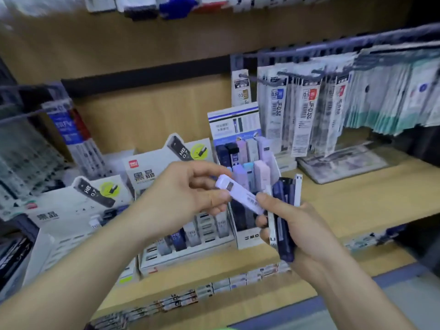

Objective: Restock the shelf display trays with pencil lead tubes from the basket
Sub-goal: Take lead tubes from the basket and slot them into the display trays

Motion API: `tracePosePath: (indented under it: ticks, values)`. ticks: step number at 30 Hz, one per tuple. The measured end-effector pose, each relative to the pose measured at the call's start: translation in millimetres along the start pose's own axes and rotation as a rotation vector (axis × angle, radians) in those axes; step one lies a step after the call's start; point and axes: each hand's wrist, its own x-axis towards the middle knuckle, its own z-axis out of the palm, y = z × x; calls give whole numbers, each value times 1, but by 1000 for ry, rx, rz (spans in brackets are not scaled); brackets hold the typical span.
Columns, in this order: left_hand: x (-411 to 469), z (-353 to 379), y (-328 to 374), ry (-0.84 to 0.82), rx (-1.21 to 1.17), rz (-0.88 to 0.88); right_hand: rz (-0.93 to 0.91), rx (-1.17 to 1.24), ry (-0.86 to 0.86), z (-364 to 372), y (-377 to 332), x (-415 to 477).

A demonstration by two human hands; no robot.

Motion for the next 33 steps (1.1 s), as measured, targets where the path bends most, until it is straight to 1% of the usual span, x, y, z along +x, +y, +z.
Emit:
tracePosePath:
  ticks: [5,7,9,10,12,14,15,16,19,22,25,28,30,32,33]
  values:
    - [27,17,-1,30,70,16,41,3,-6,-31,-4,17]
    - [34,19,-3,26,68,6,22,-22,-6,-40,-5,24]
    - [42,20,-5,65,33,-4,11,-13,10,-44,-7,28]
    - [46,19,-6,93,27,-7,19,12,28,-45,-8,30]
    - [52,18,-5,125,50,4,78,146,86,-47,-12,33]
    - [59,19,-3,107,65,17,122,290,145,-51,-16,38]
    - [63,20,-1,92,71,20,124,302,169,-55,-17,40]
    - [67,22,2,77,97,25,115,284,190,-60,-18,42]
    - [82,31,6,72,277,79,84,222,240,-69,-19,47]
    - [96,44,7,113,336,103,68,183,250,-74,-18,51]
    - [103,56,2,117,416,99,59,122,240,-76,-17,52]
    - [102,60,-4,122,574,140,0,-61,220,-73,-16,51]
    - [97,59,-5,117,700,163,-39,-135,196,-71,-15,52]
    - [94,57,-4,108,763,175,-38,-127,199,-69,-13,53]
    - [94,56,-4,108,782,181,-15,-82,212,-69,-13,54]
